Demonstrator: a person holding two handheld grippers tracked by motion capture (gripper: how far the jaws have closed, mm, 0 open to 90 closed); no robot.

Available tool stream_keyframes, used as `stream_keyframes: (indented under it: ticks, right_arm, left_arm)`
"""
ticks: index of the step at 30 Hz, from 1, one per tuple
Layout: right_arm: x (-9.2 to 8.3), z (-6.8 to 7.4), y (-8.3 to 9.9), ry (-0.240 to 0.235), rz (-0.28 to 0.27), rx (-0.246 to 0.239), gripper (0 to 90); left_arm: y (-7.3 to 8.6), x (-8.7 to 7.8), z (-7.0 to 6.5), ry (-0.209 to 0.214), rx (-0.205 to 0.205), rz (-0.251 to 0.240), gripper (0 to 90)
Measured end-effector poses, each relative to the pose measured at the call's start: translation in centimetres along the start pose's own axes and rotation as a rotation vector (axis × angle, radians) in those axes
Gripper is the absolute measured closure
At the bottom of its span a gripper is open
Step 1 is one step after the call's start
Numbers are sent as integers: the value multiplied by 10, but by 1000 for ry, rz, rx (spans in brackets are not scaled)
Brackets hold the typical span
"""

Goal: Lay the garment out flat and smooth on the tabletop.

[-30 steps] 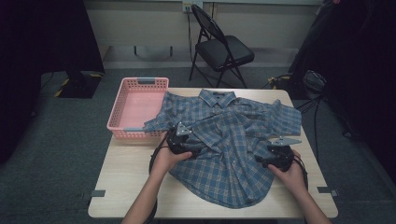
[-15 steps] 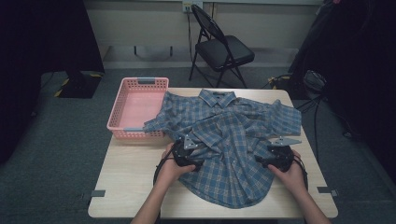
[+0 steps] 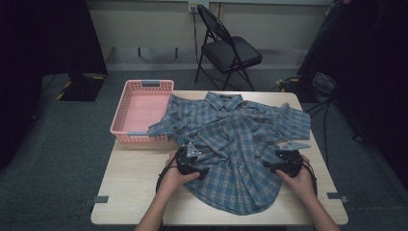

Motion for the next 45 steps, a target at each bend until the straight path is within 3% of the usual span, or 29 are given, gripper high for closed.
stream_keyframes:
  ticks: [8, 12, 15, 17, 20, 21, 23, 25, 30, 34, 38, 45]
  right_arm:
    - [0, 0, 0, -3, 0, 1, 215]
    - [-3, -3, -1, 0, -10, 15, 270]
    - [-6, -16, -7, 49, -34, 17, 323]
    - [-9, -23, -13, 56, -53, 33, 379]
    - [-5, -40, -10, 107, -14, 44, 427]
    - [-1, -44, -5, 112, 12, 53, 431]
    - [-1, -46, -5, 88, -17, 77, 464]
    - [-3, -46, -3, 83, -20, 78, 558]
    - [-10, -37, 2, 43, 10, 47, 741]
    - [-21, -25, 13, 5, 19, 51, 871]
    - [-29, -17, 21, -27, 27, 63, 875]
    - [-49, 9, 40, -61, 64, 8, 857]
  left_arm:
    - [0, 0, 0, -5, -5, 0, 147]
    - [0, 0, 0, -9, -8, -1, 147]
    - [0, 0, 0, -8, -9, -1, 147]
    - [0, 0, 0, -8, -8, -1, 147]
    - [0, 0, 0, -9, -8, -1, 147]
    - [0, 0, 0, -9, -9, -1, 147]
    - [0, 0, 0, -9, -8, -1, 147]
    - [0, 0, 0, -9, -8, -1, 147]
    - [1, 0, 0, -10, -10, 0, 147]
    - [1, 0, 0, -11, -10, -1, 147]
    - [1, -1, 0, -12, -10, 0, 147]
    - [1, 0, 0, -12, -10, -1, 147]
Point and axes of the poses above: each handheld gripper's, and its own axes: x roughly forward along the jaws, y roughly out of its underside, z roughly to its left, the point moved 10 cm from there along x, roughly forward along the jaws, and after that the axes turned 4 degrees about z, right-handed, at the moved point
